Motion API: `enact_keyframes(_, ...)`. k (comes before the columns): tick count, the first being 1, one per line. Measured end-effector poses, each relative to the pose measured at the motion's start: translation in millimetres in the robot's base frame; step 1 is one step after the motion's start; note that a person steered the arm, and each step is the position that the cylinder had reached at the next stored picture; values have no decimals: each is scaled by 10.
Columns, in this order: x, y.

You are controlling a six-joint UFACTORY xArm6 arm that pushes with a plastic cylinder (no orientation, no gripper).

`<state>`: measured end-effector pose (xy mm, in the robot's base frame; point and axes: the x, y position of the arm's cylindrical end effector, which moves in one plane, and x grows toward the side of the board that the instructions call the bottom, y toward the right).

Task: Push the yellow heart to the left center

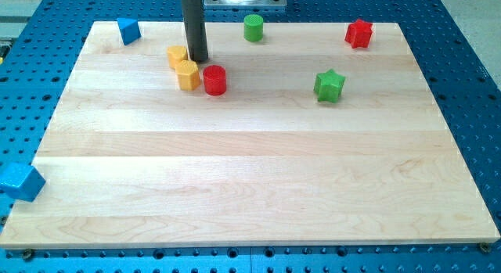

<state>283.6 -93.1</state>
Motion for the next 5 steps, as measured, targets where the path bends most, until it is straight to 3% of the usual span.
enact_keyframes(2,936,-1066)
enact_keyframes(4,1038,-768)
enact_keyframes(5,1089,-1001)
